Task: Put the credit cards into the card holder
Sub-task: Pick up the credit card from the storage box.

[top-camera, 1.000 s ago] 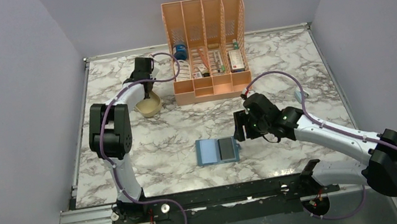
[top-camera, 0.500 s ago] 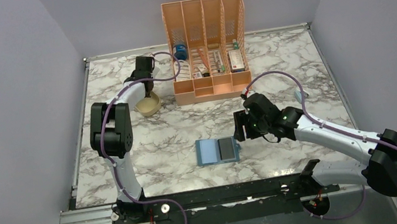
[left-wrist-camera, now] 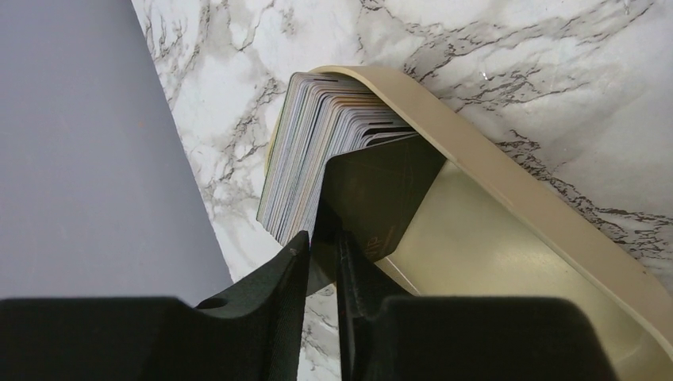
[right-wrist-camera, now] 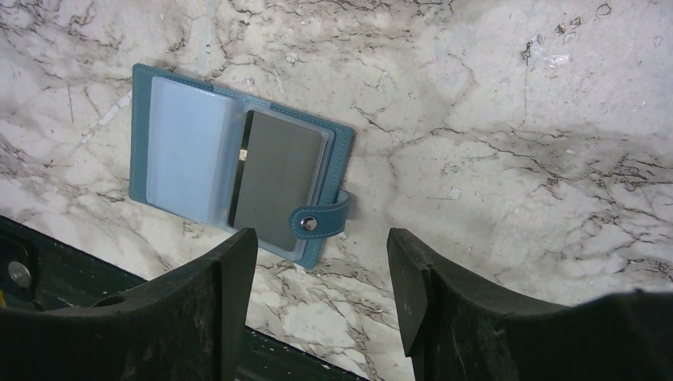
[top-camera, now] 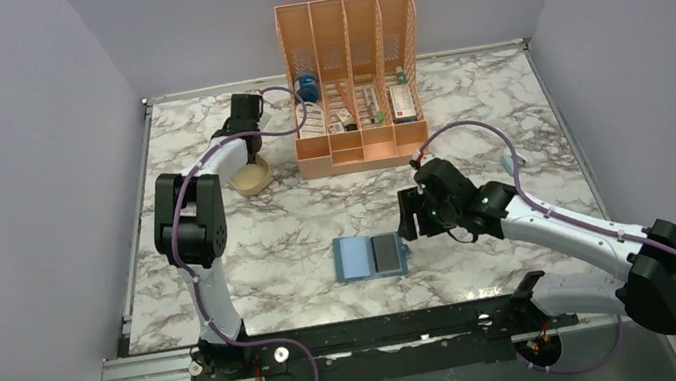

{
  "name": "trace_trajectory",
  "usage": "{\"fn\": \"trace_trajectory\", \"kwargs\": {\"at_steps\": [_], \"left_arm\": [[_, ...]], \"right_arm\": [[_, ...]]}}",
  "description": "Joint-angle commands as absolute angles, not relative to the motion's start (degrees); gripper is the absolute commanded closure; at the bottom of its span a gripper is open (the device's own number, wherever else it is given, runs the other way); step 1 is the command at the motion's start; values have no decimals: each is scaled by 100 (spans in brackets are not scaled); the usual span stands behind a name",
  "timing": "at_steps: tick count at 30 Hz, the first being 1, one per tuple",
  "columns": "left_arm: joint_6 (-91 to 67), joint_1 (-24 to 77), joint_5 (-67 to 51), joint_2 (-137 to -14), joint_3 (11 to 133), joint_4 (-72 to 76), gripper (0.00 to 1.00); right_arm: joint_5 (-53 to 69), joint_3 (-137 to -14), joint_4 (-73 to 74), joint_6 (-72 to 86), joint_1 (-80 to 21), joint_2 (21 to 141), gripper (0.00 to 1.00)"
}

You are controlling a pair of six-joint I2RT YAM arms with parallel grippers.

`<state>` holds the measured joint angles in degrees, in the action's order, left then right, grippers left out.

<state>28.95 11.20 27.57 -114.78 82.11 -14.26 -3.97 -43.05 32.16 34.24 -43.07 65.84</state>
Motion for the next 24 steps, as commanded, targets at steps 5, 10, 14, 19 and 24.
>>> {"fn": "trace_trajectory", "kwargs": {"at_steps": [5, 10, 14, 19, 24], "left_arm": [[2764, 1105, 2839, -11481, 8447, -1693, 92], [2060, 1158, 2506, -11337, 8827, -2488, 100], [1695, 1220, 2293, -11093, 8860, -2921, 100], [1298, 1230, 2100, -10749, 8829, -3257, 100], [667, 1220, 1656, -10264, 8761, -3565, 100]], "right_arm": [[-309, -4432, 3117, 3439, -4333, 6480, 38], [-92, -4333, 2920, 3472, -4333, 6421, 38], [89, -4327, 2822, 3461, -4328, 6453, 38], [235, -4341, 2765, 3446, -4333, 6406, 38], [558, -4334, 2641, 3511, -4333, 6280, 38]]}}
